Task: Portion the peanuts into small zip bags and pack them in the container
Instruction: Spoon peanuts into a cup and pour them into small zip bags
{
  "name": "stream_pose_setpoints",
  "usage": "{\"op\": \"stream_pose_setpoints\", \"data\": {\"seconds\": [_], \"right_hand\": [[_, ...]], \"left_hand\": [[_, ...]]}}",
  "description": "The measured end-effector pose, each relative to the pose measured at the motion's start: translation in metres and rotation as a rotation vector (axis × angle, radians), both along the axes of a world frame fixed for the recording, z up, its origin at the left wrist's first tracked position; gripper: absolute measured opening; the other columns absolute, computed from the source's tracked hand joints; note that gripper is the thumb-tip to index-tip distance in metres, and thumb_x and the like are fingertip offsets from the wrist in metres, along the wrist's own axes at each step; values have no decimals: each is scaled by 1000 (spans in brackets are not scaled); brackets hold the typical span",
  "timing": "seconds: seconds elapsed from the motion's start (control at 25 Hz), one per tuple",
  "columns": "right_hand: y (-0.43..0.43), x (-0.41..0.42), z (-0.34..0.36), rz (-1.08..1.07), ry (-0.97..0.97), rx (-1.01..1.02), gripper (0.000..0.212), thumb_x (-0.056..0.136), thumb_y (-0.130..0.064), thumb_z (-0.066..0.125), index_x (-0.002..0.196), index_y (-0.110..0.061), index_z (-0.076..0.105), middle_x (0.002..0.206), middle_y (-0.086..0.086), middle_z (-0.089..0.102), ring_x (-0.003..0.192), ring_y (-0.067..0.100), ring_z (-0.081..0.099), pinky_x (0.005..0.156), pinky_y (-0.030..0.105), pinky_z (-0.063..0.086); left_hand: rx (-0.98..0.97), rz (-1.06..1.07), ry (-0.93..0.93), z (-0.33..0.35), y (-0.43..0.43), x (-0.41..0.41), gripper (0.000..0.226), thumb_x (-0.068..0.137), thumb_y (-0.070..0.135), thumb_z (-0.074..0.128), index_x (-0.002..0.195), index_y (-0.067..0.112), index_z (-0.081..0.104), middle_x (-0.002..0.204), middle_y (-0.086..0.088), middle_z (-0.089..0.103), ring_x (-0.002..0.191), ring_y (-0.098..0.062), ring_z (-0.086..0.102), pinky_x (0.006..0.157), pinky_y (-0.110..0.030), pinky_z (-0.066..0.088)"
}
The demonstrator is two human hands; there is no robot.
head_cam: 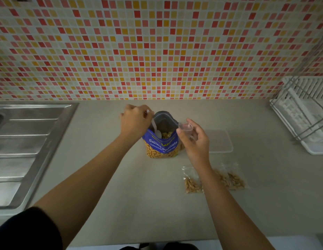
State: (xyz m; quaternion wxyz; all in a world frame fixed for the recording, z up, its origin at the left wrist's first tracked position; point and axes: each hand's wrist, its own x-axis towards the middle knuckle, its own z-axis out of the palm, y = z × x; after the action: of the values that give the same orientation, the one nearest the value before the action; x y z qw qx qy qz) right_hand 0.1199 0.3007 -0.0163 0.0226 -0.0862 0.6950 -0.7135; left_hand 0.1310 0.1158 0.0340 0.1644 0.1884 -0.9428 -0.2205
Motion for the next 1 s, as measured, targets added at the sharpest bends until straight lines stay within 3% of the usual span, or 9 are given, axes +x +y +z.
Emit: {"op": "stream_pose_setpoints", "data": {"seconds": [0.12, 0.2, 0.32, 0.48, 0.6, 0.76, 1.0], "right_hand": [[-3, 1, -3, 45, 38, 52, 45, 79, -22, 73, 121, -21, 56, 107, -5, 68, 98, 6, 65, 77, 21, 55], [-4, -1, -4, 58, 52, 71, 45, 78, -24, 74, 120, -23, 57, 106, -5, 68, 98, 9, 66, 80, 25, 55], [-2, -4, -5, 76, 62, 89, 44, 78, -26, 74, 119, -25, 57, 106, -4, 68, 99, 12, 65, 81, 30, 56], [-1, -5, -6, 74, 77, 118, 45, 77, -29, 74, 119, -25, 57, 106, -6, 68, 99, 12, 65, 83, 35, 56], [0, -4, -3, 47, 145, 159, 47, 76, -28, 76, 119, -22, 58, 102, -8, 68, 96, 7, 65, 81, 27, 55], [2, -5, 4, -3, 280, 251, 52, 73, -29, 78, 120, -19, 59, 101, -7, 68, 93, 3, 63, 76, 14, 51], [-1, -9, 10, -41, 384, 367, 55, 72, -34, 78, 120, -15, 59, 100, -4, 66, 87, 7, 61, 73, 22, 54]], "left_hand": [[-96, -89, -234, -10, 17, -5, 28, 95, 34, 44, 107, 20, 65, 113, -4, 61, 127, -22, 39, 98, -47, 30], [-7, -67, -308, -13, 21, -8, 25, 95, 32, 43, 100, 20, 65, 102, -4, 58, 116, -23, 47, 95, -49, 32], [294, 7, -229, -11, 16, -9, 25, 95, 29, 47, 93, 14, 66, 91, -7, 63, 90, -24, 59, 86, -45, 47], [606, 30, -78, -5, 7, -3, 21, 95, 26, 50, 94, 11, 64, 89, -9, 66, 86, -21, 61, 76, -33, 52], [706, 89, 10, 0, 0, 0, 25, 96, 24, 49, 101, 7, 66, 92, -5, 63, 88, -18, 56, 70, -26, 46], [852, 205, 70, 3, -15, 3, 27, 97, 22, 46, 103, 4, 65, 95, -5, 63, 94, -17, 51, 82, -31, 35], [958, 328, 48, 3, -32, 6, 29, 97, 25, 45, 111, 5, 61, 98, -6, 62, 88, -12, 51, 76, -28, 34]]}}
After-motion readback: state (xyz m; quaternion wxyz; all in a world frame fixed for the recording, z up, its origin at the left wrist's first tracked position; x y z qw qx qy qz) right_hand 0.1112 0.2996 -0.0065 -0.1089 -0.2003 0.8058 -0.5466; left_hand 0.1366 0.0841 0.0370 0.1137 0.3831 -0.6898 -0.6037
